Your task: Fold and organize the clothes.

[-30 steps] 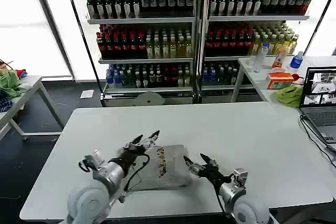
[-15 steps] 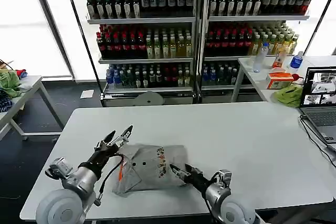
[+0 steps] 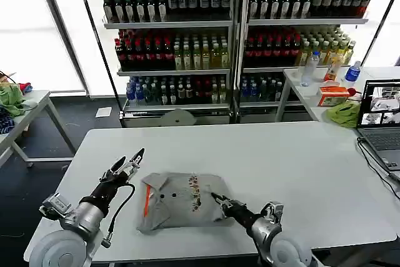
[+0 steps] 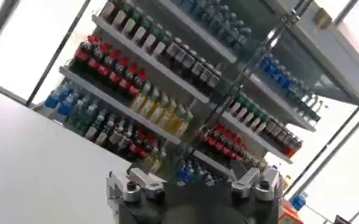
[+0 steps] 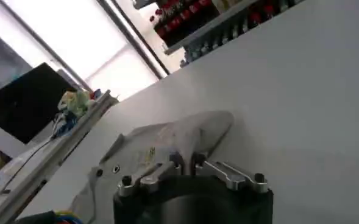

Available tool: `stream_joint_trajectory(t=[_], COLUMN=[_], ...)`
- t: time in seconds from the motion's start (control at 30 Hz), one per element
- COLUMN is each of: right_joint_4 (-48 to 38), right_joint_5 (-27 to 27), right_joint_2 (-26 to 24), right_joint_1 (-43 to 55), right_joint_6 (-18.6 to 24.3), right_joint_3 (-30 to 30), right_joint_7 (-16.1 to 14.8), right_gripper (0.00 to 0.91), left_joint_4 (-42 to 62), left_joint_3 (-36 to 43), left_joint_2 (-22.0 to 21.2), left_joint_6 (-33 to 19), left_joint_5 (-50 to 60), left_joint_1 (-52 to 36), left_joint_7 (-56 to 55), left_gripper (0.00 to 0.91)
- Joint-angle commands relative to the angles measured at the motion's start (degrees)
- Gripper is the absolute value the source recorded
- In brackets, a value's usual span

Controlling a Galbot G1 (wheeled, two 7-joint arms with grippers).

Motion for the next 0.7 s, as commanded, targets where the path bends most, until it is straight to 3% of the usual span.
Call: stream_joint_trajectory(t=[0.03, 0.17, 0.4, 0.43, 0.47, 0.57, 0.63, 0.7], right_joint_4=[-0.5, -0.6, 0.2, 0.2, 0.1, 1.1, 2.1, 3.3], right_joint_5=[1.2, 0.8, -6.0, -6.9, -9.8, -15.9, -24.4, -26.5], right_joint_2=[-5.3, -8.0, -11.2, -11.2, -11.2, -10.7, -10.0, -9.6], right_joint_1=[-0.3, -1.2, -4.3, -4.4, -4.9, -5.6, -6.0, -6.2], right_joint_6=[0.2, -0.6, -5.9, -6.1, -6.3, -7.4, -11.0, -10.7], right_joint_3=[5.7, 9.3, 14.4, 14.5, 15.0, 16.5, 17.9, 19.3], right_joint_7=[-1.2, -1.5, 0.6, 0.8, 0.9, 1.8, 4.2, 5.2], right_gripper=[0.0, 0.0, 0.0, 0.222, 0.907, 0.907, 0.907, 0.907], left_joint_4=[0.4, 0.4, 0.3, 0.3, 0.4, 0.4, 0.1, -0.2], left_joint_3=[-2.0, -2.3, -2.1, -2.0, -1.9, -1.8, -1.9, -1.7], left_joint_2=[0.0, 0.1, 0.1, 0.0, 0.0, 0.1, 0.4, 0.7], left_joint_6=[-0.3, -0.3, -0.2, -0.2, -0.2, -0.3, -0.3, -0.3], left_joint_5=[-2.8, -2.8, -2.8, -2.8, -2.8, -2.8, -2.8, -2.7], left_joint_1=[0.9, 0.9, 0.5, 0.5, 0.5, 0.4, 0.5, 0.7], left_joint_7=[-0.1, -0.1, -0.1, 0.0, -0.1, -0.2, -0.2, -0.3], left_gripper=[0.907, 0.907, 0.907, 0.907, 0.907, 0.907, 0.907, 0.907])
